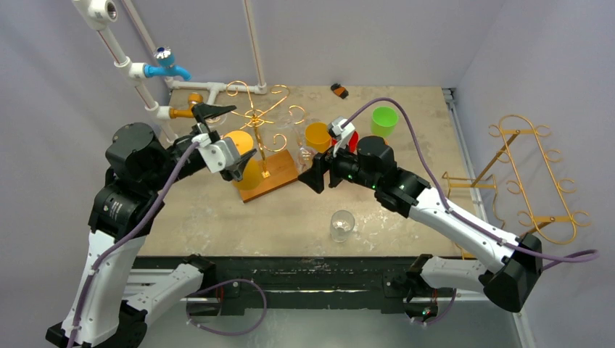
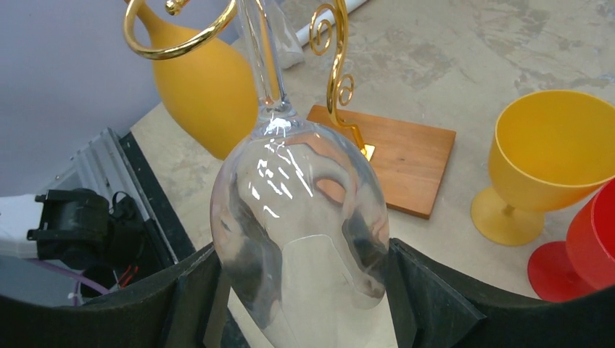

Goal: Place the wine glass upside down on the wine glass rack
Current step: Turn the wine glass upside down at the wine rack.

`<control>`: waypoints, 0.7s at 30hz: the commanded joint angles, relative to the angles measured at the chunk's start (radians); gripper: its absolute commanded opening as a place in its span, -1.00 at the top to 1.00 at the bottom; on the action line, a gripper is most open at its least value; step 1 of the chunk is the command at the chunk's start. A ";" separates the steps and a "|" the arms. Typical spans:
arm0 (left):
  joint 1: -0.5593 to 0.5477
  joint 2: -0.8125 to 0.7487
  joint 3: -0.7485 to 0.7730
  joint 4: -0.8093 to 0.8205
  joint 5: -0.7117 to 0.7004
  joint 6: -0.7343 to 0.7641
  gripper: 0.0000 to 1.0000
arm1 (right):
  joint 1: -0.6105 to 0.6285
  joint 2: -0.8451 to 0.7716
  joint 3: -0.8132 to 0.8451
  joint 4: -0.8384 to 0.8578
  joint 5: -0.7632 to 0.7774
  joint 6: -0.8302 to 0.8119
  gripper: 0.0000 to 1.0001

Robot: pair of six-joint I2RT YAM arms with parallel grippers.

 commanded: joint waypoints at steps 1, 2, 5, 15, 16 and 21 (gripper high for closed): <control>0.000 0.007 0.068 0.026 -0.065 -0.205 -1.00 | -0.001 0.014 -0.006 0.191 0.030 -0.037 0.52; 0.000 0.018 0.081 0.016 -0.068 -0.224 -1.00 | -0.001 0.024 -0.004 0.198 0.031 -0.040 0.52; 0.000 0.043 0.113 -0.005 -0.070 -0.260 -1.00 | -0.001 0.062 0.004 0.215 0.041 -0.051 0.53; 0.000 0.047 0.107 0.006 -0.086 -0.261 -1.00 | -0.001 0.147 0.013 0.289 0.038 -0.076 0.56; 0.000 0.047 0.106 0.008 -0.089 -0.259 -1.00 | -0.001 0.152 0.013 0.297 0.032 -0.079 0.56; 0.000 0.052 0.088 0.027 -0.139 -0.263 -1.00 | 0.000 0.170 -0.016 0.380 -0.012 -0.053 0.60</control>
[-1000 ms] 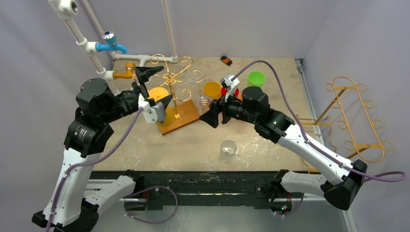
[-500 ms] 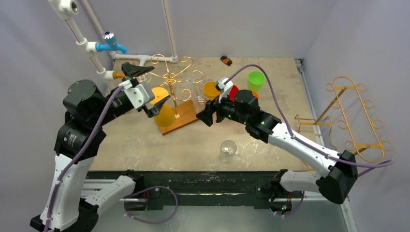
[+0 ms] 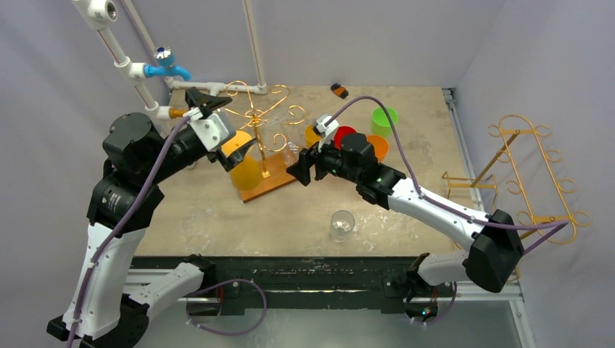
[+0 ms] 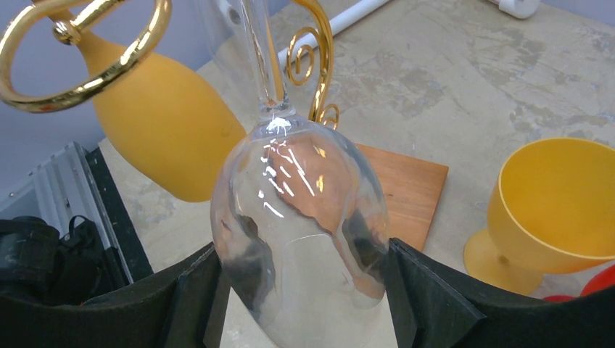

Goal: Place the wine glass upside down on the wine glass rack
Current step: Turn the wine glass upside down at the wine rack.

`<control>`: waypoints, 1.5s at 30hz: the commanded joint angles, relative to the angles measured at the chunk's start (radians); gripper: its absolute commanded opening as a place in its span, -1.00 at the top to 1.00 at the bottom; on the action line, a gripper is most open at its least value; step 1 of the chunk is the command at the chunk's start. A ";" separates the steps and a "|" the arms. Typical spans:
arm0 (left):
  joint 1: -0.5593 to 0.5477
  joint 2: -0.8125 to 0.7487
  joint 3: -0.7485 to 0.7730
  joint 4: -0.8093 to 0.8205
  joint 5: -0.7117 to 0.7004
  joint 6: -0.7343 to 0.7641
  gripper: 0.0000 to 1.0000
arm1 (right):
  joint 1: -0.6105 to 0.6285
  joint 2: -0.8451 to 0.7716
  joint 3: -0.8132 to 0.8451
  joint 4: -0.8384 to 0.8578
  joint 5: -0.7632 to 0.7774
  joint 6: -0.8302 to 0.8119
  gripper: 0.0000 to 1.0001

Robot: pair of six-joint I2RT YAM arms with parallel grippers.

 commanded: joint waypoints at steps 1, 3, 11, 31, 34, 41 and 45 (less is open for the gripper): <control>0.000 0.003 -0.001 0.032 -0.075 -0.042 -1.00 | 0.001 -0.008 -0.010 0.187 -0.038 0.009 0.61; 0.000 0.007 -0.003 0.037 -0.103 -0.050 -1.00 | 0.005 -0.002 -0.017 0.214 -0.045 0.022 0.63; 0.000 0.011 -0.020 0.063 -0.186 -0.058 -1.00 | 0.039 0.033 -0.027 0.293 -0.051 0.029 0.71; 0.000 0.036 -0.044 0.091 -0.374 -0.068 -1.00 | 0.091 -0.005 -0.111 0.448 -0.067 0.037 0.82; 0.000 0.036 -0.045 0.090 -0.382 -0.065 -1.00 | 0.094 -0.013 -0.120 0.460 -0.067 0.035 0.83; 0.000 0.041 -0.047 0.087 -0.395 -0.061 -1.00 | 0.101 -0.027 -0.157 0.513 -0.075 0.035 0.85; 0.000 0.042 -0.049 0.082 -0.394 -0.061 -1.00 | 0.102 -0.031 -0.176 0.551 -0.087 0.031 0.87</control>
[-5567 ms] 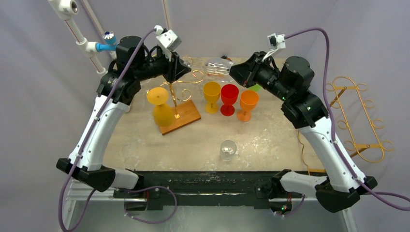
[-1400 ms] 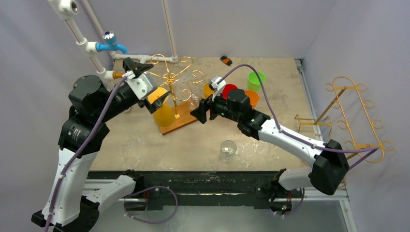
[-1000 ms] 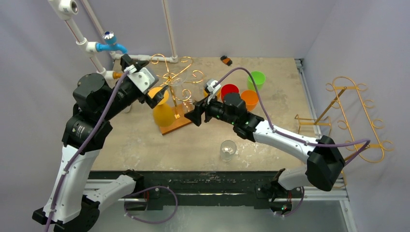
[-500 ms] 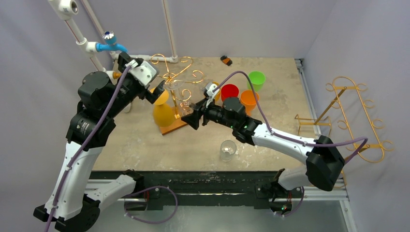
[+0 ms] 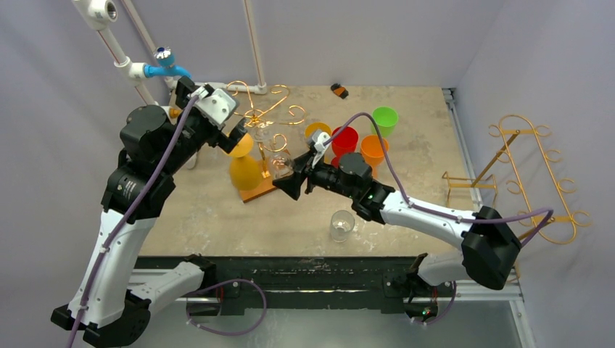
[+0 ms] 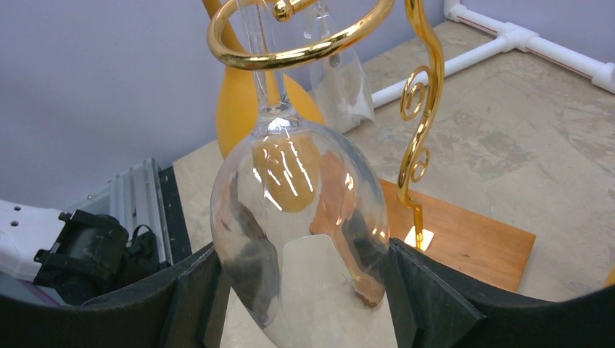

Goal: Place the wine glass upside down on the wine glass rack
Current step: Turn the wine glass upside down at the wine rack.

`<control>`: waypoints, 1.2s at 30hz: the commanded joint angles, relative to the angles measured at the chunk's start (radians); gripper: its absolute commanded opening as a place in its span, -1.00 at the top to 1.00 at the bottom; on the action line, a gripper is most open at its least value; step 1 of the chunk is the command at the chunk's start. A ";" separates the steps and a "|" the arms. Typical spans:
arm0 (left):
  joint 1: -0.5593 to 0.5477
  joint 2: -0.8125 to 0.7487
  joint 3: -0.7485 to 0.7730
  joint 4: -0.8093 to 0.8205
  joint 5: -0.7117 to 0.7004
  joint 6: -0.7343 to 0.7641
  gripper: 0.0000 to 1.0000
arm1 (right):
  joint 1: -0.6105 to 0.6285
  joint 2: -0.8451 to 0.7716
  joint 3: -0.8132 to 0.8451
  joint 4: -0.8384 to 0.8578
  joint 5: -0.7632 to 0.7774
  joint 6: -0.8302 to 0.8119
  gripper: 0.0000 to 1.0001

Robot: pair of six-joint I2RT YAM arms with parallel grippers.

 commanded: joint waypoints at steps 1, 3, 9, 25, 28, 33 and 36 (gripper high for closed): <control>0.000 0.003 -0.003 0.014 -0.042 -0.027 -1.00 | 0.005 -0.051 -0.016 0.141 -0.027 -0.010 0.88; 0.000 0.003 -0.005 0.014 -0.043 -0.023 -1.00 | 0.006 -0.056 -0.029 0.169 -0.029 -0.015 0.90; 0.000 0.006 -0.011 0.015 -0.048 -0.019 -1.00 | 0.007 -0.083 -0.135 0.368 -0.031 -0.043 0.98; 0.000 0.006 -0.015 0.017 -0.047 -0.021 -1.00 | 0.006 0.055 -0.174 0.637 0.011 0.033 1.00; 0.000 0.006 -0.020 0.021 -0.044 -0.020 -1.00 | 0.006 0.093 -0.186 0.716 0.009 0.054 1.00; 0.000 0.004 -0.026 0.024 -0.039 -0.019 -1.00 | 0.007 0.134 -0.193 0.783 0.046 0.098 1.00; 0.000 0.001 -0.029 0.026 -0.040 -0.013 -1.00 | 0.006 0.140 -0.208 0.805 0.093 0.116 1.00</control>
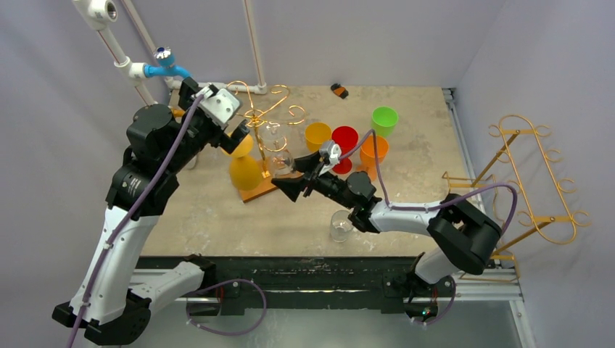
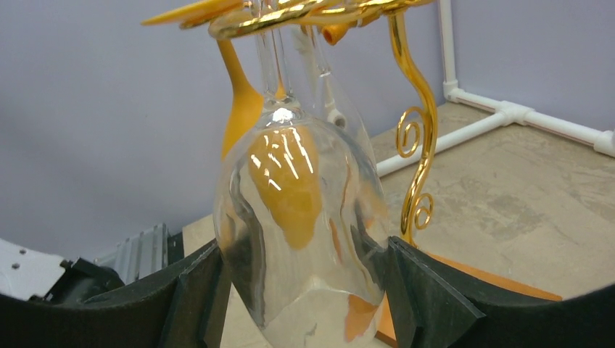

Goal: Place the wine glass upside down on the wine glass rack
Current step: Turn the wine glass upside down at the wine rack.

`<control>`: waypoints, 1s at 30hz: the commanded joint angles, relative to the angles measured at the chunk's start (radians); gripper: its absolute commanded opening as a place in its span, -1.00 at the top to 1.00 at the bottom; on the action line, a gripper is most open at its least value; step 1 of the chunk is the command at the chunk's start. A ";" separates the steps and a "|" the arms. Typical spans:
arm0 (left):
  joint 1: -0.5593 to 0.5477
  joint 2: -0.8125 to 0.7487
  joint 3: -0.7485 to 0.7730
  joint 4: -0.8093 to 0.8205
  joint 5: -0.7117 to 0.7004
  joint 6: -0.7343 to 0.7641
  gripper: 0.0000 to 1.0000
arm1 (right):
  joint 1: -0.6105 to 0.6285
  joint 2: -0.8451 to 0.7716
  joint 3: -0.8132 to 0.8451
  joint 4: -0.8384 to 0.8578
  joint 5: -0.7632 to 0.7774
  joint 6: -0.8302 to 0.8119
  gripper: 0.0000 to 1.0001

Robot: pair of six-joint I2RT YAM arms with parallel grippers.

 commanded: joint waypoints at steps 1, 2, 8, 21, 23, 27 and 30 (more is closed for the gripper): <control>0.000 -0.008 -0.009 0.027 -0.026 -0.013 -1.00 | 0.006 -0.010 -0.013 0.169 0.082 0.041 1.00; 0.000 -0.010 -0.011 0.028 -0.028 -0.012 -1.00 | 0.006 -0.010 -0.020 0.178 0.093 0.041 1.00; 0.000 -0.017 -0.023 0.036 -0.030 -0.007 -1.00 | 0.005 0.011 -0.024 0.198 0.101 0.058 1.00; 0.000 -0.020 -0.025 0.046 -0.024 -0.007 -1.00 | 0.005 0.090 -0.003 0.134 0.091 0.087 -0.12; 0.000 -0.019 -0.023 0.047 -0.025 -0.007 -1.00 | 0.004 0.094 -0.001 0.133 0.091 0.086 -0.22; 0.000 -0.020 -0.026 0.047 -0.028 -0.005 -1.00 | 0.004 0.083 -0.001 0.122 0.089 0.076 -0.35; 0.000 -0.017 -0.030 0.047 -0.030 -0.006 -1.00 | 0.005 0.071 -0.001 0.099 0.078 0.059 -0.71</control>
